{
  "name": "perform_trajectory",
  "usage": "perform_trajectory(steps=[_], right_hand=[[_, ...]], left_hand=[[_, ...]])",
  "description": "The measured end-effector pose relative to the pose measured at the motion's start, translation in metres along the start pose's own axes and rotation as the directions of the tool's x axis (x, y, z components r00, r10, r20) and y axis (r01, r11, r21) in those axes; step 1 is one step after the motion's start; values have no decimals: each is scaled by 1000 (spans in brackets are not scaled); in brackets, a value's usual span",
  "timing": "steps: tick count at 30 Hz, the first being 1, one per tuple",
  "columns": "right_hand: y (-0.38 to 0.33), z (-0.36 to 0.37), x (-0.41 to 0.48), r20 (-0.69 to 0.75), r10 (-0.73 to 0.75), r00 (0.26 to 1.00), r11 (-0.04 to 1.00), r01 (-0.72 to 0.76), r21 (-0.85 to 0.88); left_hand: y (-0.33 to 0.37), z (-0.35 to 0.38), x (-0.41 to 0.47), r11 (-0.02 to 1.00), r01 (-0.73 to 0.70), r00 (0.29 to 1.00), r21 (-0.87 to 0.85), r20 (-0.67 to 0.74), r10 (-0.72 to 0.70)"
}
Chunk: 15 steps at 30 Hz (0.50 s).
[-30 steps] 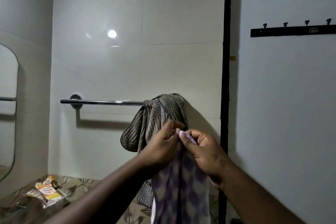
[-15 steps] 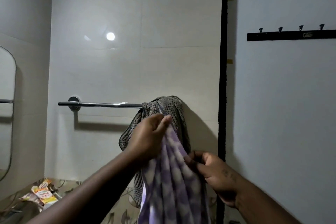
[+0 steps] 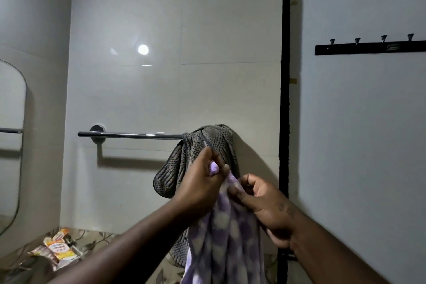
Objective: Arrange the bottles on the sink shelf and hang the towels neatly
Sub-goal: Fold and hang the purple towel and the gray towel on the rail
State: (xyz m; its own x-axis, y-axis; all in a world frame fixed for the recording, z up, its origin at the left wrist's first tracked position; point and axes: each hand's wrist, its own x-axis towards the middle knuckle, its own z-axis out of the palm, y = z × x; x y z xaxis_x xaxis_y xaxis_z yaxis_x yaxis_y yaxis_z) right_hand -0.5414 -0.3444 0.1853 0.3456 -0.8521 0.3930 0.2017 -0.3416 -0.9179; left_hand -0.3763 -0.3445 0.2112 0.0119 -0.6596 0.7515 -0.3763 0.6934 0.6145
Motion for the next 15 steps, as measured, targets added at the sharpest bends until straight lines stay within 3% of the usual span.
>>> perform_trajectory(steps=[3,4,7,9,11,15], right_hand=[[7,-7,-6,24,9,1000,990,-6,-141],[9,-9,-7,-6,-21,1000,982,20,-187],[11,-9,-4,-138,-192,972,938,140,-318],[8,-6,1,-174,-277,945,928,217,-302],[7,-3,3,-138,-308,941,927,264,-266],[18,-2,-3,-37,-230,973,875,190,-444]], left_hand=[[3,-6,1,991,-45,992,126,-115,59],[4,-11,0,989,-46,995,140,-84,58],[4,-19,-2,947,-60,965,315,261,-26],[5,-17,-3,910,-116,941,399,337,-28],[8,-16,2,939,-106,973,326,230,29],[10,-15,7,988,-54,999,146,11,53]])
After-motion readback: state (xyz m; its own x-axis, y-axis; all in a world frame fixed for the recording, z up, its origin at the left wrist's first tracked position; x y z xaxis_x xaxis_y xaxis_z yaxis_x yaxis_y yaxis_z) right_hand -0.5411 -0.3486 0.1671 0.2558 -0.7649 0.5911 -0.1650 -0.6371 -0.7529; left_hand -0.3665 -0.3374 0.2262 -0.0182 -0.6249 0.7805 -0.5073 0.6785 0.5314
